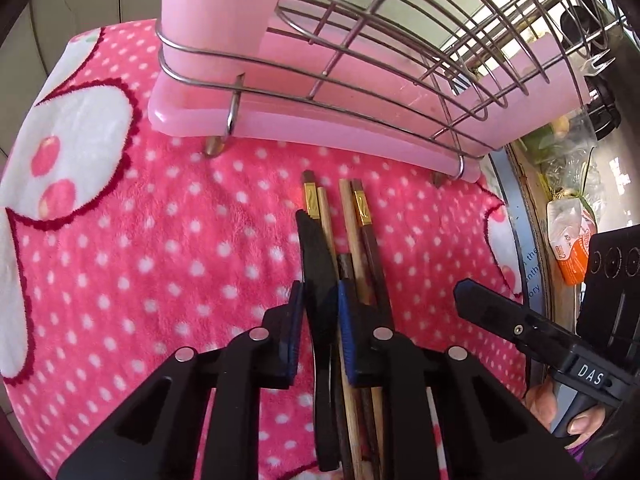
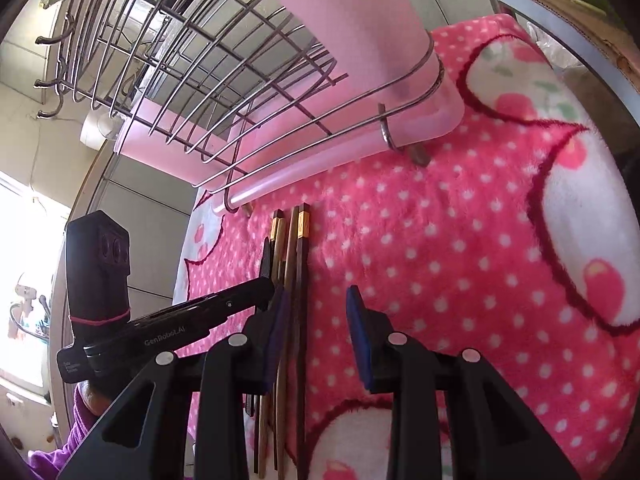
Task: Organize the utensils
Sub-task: 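Grasp the black knife with the left tool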
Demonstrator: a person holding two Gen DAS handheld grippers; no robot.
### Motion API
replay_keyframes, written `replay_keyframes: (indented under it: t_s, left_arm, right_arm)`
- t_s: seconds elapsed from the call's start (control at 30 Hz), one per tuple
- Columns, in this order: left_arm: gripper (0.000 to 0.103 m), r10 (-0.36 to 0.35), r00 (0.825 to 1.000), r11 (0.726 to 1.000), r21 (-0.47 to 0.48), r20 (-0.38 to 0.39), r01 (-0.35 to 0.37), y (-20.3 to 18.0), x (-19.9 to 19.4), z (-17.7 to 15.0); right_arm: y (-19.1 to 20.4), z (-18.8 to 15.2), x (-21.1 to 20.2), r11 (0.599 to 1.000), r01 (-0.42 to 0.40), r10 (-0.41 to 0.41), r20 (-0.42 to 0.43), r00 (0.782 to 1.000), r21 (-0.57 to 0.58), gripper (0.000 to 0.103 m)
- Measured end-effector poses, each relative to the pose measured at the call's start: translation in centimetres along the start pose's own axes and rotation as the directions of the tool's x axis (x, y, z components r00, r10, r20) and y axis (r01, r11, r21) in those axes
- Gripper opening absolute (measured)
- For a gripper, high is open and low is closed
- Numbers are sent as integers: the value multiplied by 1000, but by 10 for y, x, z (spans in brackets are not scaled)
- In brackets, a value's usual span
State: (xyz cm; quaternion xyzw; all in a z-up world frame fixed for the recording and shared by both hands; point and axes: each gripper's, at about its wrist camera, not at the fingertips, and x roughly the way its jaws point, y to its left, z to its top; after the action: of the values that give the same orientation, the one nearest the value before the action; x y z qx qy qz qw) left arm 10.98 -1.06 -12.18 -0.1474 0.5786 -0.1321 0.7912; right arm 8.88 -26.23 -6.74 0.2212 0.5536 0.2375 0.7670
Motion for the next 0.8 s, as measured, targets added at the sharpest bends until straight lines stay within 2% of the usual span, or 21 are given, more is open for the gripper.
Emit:
replay_keyframes:
  t_s: [0.23, 0.5, 0.57, 0.6, 0.63, 0.73, 0.8]
  left_arm:
    - [16, -18, 998, 998, -62, 56, 21, 22, -25, -1]
    - [16, 45, 998, 996, -80, 52, -41, 44, -31, -1]
    - [16, 54, 998, 995, -81, 43, -50, 47, -29, -1]
    - [17, 55, 998, 995, -81, 38, -51, 48, -29, -1]
    - [17, 57, 998, 995, -83, 34, -54, 49, -28, -1]
    - [17, 58, 998, 995, -87, 19, -56, 49, -26, -1]
    - [17, 55, 998, 994, -93, 8, -54, 48, -23, 1]
  right_arm:
    - [6, 5, 21, 1000, -20, 21, -57, 998, 19, 30]
    - [13, 8, 51, 999, 5, -2, -96, 995, 34, 32]
    - [17, 8, 59, 1000, 18, -15, -106, 994, 26, 29]
    - [18, 8, 61, 999, 22, -19, -104, 994, 25, 22]
    - [20, 8, 64, 999, 27, -25, -106, 994, 21, 8]
    - [20, 7, 68, 999, 31, -27, -109, 994, 35, 8]
    - [22, 5, 62, 998, 63, -61, -91, 994, 21, 7]
